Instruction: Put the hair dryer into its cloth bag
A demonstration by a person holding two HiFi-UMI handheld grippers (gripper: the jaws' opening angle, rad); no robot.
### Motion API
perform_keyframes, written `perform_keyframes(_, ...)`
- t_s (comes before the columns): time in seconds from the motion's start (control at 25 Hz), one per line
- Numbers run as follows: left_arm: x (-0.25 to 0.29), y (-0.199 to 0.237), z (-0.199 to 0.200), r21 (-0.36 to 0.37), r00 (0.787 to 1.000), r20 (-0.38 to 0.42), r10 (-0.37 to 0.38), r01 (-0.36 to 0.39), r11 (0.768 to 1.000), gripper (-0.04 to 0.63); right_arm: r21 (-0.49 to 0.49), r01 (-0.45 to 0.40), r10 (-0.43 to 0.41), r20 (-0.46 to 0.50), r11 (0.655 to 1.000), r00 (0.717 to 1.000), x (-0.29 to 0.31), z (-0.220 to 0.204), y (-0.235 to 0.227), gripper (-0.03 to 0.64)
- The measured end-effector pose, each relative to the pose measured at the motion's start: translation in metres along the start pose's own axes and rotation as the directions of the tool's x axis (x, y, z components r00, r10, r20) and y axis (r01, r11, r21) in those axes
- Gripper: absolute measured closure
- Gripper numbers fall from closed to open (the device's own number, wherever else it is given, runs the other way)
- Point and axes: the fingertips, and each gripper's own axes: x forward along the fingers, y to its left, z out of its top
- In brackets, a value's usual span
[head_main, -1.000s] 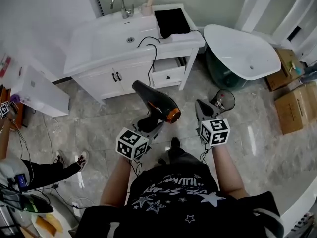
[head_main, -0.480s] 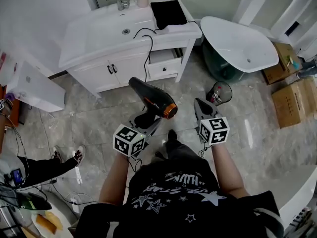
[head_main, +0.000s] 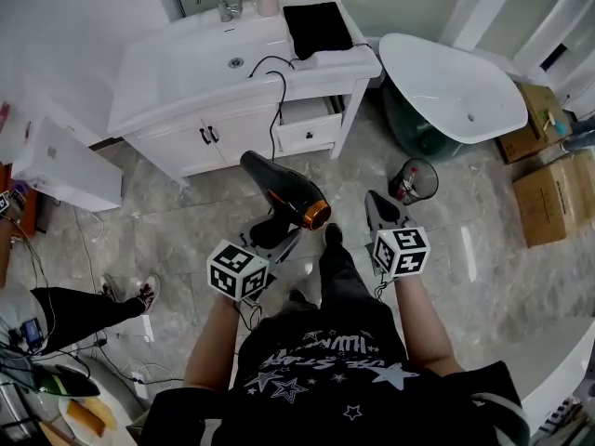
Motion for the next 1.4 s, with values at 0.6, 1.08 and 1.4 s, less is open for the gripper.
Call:
perform_keyframes(0.6, 0.111, 0.092, 0.085, -0.023, 0.996, -0.009, 0.092, -0.092, 0.996, 0.402, 0.018, -0.076, 0.075, 0.021, 0.997, 0.997, 0.147, 0.073, -0.118, 0.611)
perform_keyframes(1.08, 0.184, 0.137, 0.127, -0.022, 0.986, -0.031, 0.165, -0.165, 0.986, 0.402, 0.014, -0.154, 0.154, 0.014, 0.988, 0.988, 0.231, 0.113, -0.181, 0.611)
perform_keyframes(1.4, 0.218, 0.134, 0.149, 0.003, 0.989, -0.047, 0.143, -0.143, 0.99, 0.402, -0.137, -0.161, 0.16, -0.022, 0.977, 0.987, 0.259, 0.128, -0.21, 0.611)
